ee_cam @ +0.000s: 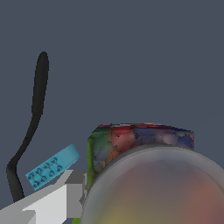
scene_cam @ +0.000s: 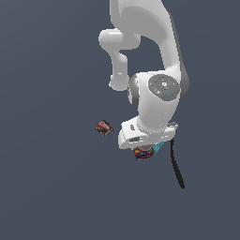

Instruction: Pick up a designated object from a clutter of objects.

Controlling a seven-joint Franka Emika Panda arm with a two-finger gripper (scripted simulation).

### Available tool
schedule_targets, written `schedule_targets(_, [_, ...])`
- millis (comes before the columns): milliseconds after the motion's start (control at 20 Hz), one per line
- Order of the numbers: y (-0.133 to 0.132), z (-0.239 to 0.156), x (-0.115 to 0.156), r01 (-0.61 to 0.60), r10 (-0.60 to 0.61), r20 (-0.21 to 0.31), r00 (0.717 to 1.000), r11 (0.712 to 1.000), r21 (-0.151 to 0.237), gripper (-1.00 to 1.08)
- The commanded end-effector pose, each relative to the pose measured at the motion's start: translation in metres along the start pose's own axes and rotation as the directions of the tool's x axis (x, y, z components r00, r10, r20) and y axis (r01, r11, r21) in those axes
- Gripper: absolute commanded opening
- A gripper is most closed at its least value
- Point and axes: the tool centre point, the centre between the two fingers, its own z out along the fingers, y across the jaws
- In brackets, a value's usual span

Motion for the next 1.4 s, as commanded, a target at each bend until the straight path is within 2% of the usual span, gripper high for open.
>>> schedule_targets(0, [0.005, -0.021, -0.013, 0.0, 0.0, -0.005, 1.0, 1.0, 0.0, -1.0])
schedule_targets(850, [0.039, -0.158, -0.105, 0.0, 0.0, -0.005, 1.0, 1.0, 0.001, -1.0])
schedule_targets(1350, [0.053, -0.211, -0.137, 0.0, 0.0, -0.006, 1.0, 1.0, 0.001, -1.0])
